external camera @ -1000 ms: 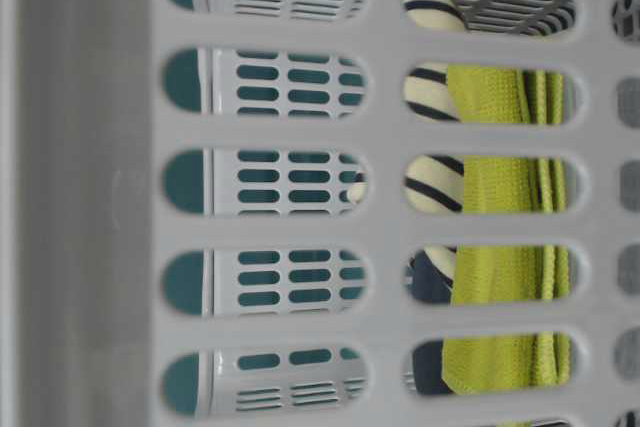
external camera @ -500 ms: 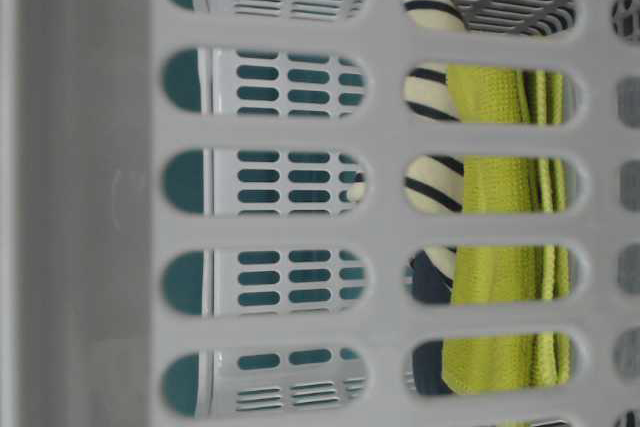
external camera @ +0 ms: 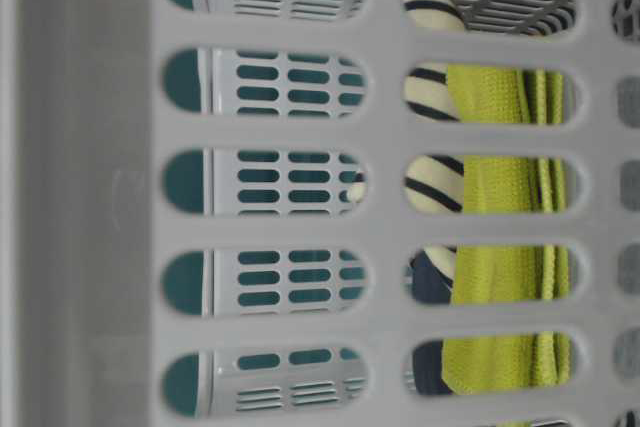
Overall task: Pick up the yellow cloth from the shopping basket with the left arm.
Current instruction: 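Move the left gripper down into the basket over the yellow-green cloth, then close the left gripper on the yellow-green cloth's edge, then lift the gripped cloth upward with the left gripper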
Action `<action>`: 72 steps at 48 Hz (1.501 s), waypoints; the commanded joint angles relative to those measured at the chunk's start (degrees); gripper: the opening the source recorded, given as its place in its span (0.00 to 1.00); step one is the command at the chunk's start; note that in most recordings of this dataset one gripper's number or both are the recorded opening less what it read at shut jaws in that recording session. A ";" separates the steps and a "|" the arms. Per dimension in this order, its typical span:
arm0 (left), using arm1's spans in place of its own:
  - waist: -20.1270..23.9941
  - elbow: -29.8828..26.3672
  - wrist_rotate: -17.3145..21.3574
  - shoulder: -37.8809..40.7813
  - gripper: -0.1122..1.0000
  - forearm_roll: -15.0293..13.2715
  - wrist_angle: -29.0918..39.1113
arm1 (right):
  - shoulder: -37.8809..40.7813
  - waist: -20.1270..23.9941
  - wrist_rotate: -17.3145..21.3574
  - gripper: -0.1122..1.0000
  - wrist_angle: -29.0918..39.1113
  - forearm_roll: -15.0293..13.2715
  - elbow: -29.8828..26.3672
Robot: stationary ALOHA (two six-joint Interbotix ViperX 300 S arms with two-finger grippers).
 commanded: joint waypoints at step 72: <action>-4.39 -20.21 0.00 24.70 0.29 0.26 17.49 | -3.52 0.00 -0.70 0.81 -4.13 -0.09 0.97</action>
